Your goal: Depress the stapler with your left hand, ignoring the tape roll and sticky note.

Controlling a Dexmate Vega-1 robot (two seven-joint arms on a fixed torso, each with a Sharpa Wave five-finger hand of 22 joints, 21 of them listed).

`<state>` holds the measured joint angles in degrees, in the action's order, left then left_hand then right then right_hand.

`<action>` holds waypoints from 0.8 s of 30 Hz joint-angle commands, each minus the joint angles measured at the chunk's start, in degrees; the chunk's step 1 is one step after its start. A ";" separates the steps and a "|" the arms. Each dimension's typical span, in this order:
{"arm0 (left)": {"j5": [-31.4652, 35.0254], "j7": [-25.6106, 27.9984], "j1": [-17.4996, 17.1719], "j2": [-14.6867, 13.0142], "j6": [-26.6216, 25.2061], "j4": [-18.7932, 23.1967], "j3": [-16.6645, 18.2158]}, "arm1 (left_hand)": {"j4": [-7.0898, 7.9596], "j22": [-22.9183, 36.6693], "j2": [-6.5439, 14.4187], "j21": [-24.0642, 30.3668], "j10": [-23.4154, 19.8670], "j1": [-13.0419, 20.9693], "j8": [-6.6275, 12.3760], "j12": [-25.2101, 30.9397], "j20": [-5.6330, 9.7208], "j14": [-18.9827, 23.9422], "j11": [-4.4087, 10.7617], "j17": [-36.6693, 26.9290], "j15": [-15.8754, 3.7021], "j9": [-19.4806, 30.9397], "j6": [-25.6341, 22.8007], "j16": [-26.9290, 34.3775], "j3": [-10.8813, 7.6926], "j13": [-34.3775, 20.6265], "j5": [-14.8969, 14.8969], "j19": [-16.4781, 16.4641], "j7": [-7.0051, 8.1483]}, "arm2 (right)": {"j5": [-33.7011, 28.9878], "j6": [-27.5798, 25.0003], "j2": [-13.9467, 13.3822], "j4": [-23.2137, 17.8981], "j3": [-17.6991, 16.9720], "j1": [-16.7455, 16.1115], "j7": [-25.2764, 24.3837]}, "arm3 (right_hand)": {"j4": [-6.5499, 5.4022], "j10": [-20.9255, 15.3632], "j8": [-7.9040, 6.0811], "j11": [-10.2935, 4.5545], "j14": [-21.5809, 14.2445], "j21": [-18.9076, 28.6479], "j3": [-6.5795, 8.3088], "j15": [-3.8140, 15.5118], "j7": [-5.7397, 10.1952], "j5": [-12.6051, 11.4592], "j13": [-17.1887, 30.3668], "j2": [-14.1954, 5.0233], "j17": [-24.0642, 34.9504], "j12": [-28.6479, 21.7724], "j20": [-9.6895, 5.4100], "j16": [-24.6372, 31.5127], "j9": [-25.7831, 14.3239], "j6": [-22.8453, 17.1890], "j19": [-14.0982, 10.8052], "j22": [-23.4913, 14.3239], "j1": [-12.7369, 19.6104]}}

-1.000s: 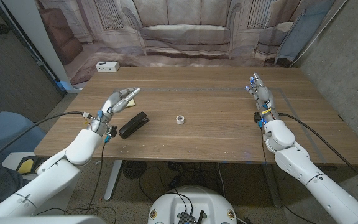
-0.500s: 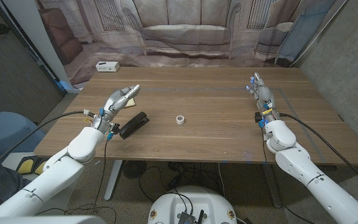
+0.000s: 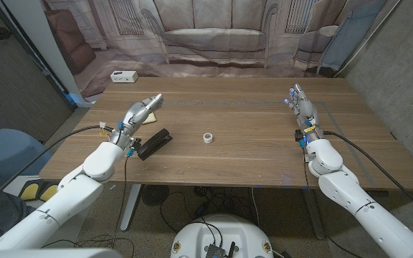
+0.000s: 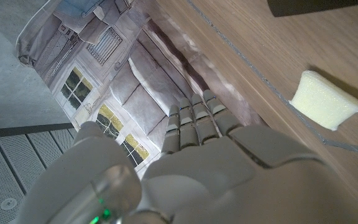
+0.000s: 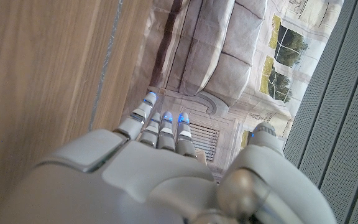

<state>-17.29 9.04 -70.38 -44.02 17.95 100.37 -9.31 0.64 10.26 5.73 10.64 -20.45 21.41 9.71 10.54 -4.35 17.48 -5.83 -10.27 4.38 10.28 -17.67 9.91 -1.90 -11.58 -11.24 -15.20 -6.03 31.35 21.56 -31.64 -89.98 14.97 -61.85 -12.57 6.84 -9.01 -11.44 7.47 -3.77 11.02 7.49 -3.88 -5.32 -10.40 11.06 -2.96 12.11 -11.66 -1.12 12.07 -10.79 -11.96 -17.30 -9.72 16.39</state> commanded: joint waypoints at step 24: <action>-6.27 -4.78 19.00 8.21 2.69 -15.28 -9.19 | -0.21 0.23 -0.27 0.17 1.17 -0.74 0.30 0.33 0.41 -1.15 -0.36 -0.22 0.20 0.12 1.63 0.24 0.29 -0.20 -0.02 0.91 0.11 | 1.55 0.74 -0.24 5.32 0.69 3.80 4.68 | 0.13 -0.80 0.24 -0.17 -0.57 0.22 -0.20 -0.04 0.11 -0.17 0.07 -0.23 0.24 0.09 -0.32 0.05 -0.10 0.16 -0.74 -0.09 -0.10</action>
<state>-21.72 6.09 -57.23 -38.31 19.75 90.06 -16.10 0.48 10.26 5.43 10.64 -19.54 21.12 9.71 10.54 -3.91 16.54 -6.13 -10.26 4.51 10.28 -16.23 9.91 -1.74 -11.58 -11.24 -14.41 -5.82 32.29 22.02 -31.86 -86.65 15.33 -59.48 -9.69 6.84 -9.63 -11.21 7.47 -3.77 11.02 7.49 -3.88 -5.31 -10.40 11.06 -2.96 12.11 -11.66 -1.34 12.07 -10.79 -11.96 -17.52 -9.72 16.39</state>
